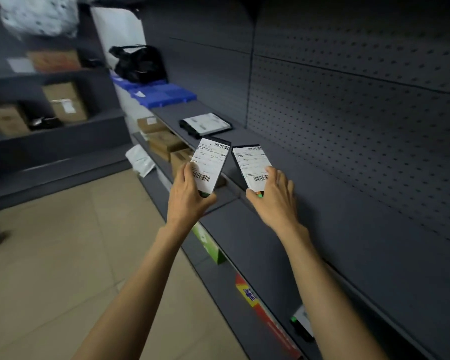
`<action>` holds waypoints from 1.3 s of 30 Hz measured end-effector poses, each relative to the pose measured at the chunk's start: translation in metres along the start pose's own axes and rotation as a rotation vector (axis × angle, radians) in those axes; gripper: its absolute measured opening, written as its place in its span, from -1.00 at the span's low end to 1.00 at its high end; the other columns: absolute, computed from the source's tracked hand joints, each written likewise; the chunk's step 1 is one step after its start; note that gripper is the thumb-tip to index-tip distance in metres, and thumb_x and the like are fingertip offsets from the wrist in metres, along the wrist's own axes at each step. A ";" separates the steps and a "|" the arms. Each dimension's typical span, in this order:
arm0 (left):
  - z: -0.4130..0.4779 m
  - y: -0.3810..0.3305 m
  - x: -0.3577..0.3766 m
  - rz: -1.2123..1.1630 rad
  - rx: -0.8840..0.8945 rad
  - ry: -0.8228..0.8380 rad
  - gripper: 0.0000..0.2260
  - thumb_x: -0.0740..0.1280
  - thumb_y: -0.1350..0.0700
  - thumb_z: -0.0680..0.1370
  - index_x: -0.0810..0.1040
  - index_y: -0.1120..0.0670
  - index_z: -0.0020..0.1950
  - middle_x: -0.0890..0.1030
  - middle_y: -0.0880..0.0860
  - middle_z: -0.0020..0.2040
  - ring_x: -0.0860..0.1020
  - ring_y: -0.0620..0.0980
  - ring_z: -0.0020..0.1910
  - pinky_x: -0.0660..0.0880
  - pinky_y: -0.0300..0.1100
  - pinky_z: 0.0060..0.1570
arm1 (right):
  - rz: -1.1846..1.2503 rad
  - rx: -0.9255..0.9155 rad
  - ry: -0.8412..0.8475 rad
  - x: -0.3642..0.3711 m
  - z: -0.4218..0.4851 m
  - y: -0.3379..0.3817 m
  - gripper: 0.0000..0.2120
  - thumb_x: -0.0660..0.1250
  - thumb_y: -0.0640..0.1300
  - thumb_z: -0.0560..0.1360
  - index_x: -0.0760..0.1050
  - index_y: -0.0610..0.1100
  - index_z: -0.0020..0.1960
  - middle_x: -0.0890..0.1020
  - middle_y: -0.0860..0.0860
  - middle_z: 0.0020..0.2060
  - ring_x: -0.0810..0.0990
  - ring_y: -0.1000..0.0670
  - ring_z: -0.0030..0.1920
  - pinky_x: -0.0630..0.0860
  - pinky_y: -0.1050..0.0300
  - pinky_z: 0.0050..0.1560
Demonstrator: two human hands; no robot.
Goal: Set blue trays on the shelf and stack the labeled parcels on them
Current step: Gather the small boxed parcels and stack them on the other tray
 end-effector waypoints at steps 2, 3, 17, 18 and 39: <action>0.032 0.044 -0.016 0.021 -0.027 -0.039 -0.26 0.49 0.01 0.33 0.28 0.21 0.41 0.37 0.13 0.36 0.41 0.16 0.23 0.48 0.02 0.08 | 0.016 -0.041 0.016 0.030 0.032 0.040 -0.34 0.30 0.11 0.50 0.15 -0.10 0.49 0.29 -0.10 0.43 0.29 -0.19 0.31 0.36 -0.10 0.26; 0.047 0.066 -0.024 0.030 -0.036 -0.054 -0.25 0.49 0.01 0.33 0.27 0.22 0.41 0.37 0.14 0.36 0.41 0.17 0.24 0.48 0.05 0.09 | 0.025 -0.061 0.023 0.044 0.048 0.060 -0.33 0.30 0.11 0.50 0.15 -0.10 0.50 0.29 -0.10 0.43 0.29 -0.19 0.31 0.36 -0.10 0.25; 0.234 0.294 -0.050 -0.013 -0.154 -0.145 -0.25 0.48 0.00 0.38 0.22 0.16 0.46 0.31 0.09 0.40 0.41 0.08 0.26 0.53 0.09 0.13 | 0.087 -0.195 0.064 0.226 0.238 0.245 -0.31 0.33 0.12 0.49 0.16 -0.08 0.50 0.29 -0.10 0.45 0.29 -0.19 0.31 0.33 -0.07 0.21; 0.250 0.309 -0.048 -0.011 -0.160 -0.148 -0.25 0.48 0.01 0.38 0.22 0.17 0.47 0.31 0.09 0.41 0.40 0.07 0.26 0.52 0.08 0.14 | 0.089 -0.201 0.066 0.240 0.255 0.254 -0.31 0.33 0.12 0.48 0.16 -0.08 0.50 0.29 -0.09 0.44 0.29 -0.18 0.31 0.33 -0.07 0.21; 0.647 0.536 0.000 -0.045 -0.056 -0.085 -0.25 0.47 -0.02 0.41 0.23 0.19 0.48 0.32 0.08 0.42 0.40 0.07 0.29 0.50 -0.03 0.12 | 0.181 -0.047 -0.010 0.435 0.606 0.414 -0.32 0.35 0.08 0.48 0.16 -0.07 0.50 0.33 -0.09 0.44 0.28 -0.16 0.33 0.36 -0.04 0.23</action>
Point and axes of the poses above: each hand's wrist, its own z-axis towards the middle knuckle, its own x-axis out of the palm, y = z × x, the point moved 1 cm from there along z, towards the middle knuckle
